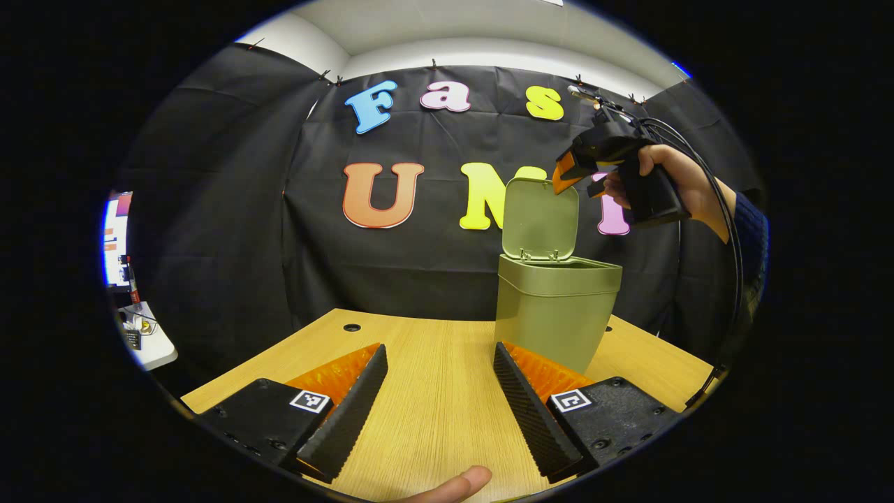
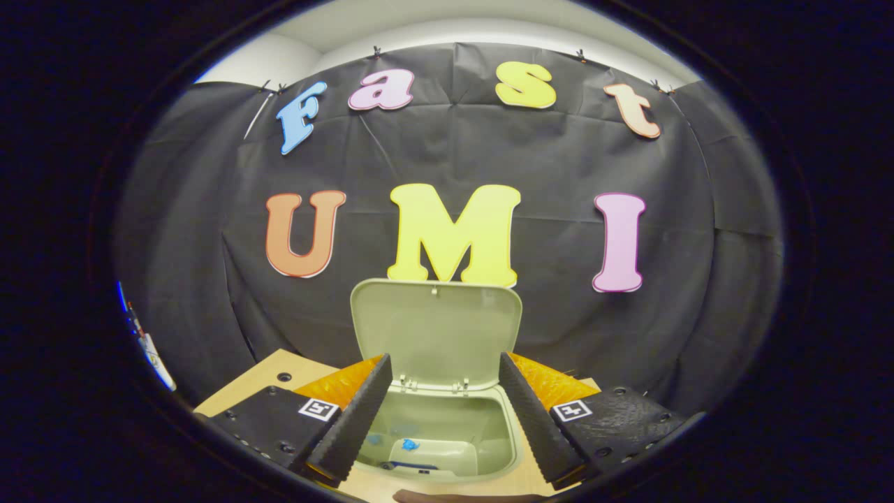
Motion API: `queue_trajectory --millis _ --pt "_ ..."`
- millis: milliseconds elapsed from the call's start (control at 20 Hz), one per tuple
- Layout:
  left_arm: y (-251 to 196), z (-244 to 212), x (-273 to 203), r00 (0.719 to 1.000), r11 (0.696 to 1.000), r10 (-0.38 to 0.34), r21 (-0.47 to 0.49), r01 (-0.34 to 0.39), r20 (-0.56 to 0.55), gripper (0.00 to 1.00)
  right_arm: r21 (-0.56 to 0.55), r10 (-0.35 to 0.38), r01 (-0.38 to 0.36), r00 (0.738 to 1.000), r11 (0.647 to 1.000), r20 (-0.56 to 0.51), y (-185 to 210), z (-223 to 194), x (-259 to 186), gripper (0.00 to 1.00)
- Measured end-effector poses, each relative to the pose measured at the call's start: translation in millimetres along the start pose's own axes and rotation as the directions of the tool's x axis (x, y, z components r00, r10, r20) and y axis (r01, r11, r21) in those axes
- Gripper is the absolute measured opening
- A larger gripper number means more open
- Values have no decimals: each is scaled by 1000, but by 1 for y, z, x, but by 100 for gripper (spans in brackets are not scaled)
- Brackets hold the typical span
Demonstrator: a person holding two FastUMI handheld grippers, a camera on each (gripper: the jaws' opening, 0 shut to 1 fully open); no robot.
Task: Press the lid of the desktop garbage bin to open it, pick up the crumpled paper on the desktop and throw it into the bin, then pick up the pop can on the desktop and drop it into the bin, and finally close the garbage bin lid.
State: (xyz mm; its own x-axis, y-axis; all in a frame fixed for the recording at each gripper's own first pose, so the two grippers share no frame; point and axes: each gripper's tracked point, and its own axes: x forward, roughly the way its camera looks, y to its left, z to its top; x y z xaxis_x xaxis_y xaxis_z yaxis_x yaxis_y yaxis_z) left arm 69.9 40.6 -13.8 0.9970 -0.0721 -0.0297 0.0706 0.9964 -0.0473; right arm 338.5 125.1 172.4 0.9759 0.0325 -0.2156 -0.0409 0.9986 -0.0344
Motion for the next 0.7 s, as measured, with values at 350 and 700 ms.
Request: queue_trajectory --millis 350,700 --pt "12 6 -4 1000 999 23 -26 -23 14 98 8 -28 28 996 1000 80 15 70 46 92" --pt "15 2 1 999 999 36 -6 -36 9 98 -21 -39 39 999 999 14 20 58 91 95"
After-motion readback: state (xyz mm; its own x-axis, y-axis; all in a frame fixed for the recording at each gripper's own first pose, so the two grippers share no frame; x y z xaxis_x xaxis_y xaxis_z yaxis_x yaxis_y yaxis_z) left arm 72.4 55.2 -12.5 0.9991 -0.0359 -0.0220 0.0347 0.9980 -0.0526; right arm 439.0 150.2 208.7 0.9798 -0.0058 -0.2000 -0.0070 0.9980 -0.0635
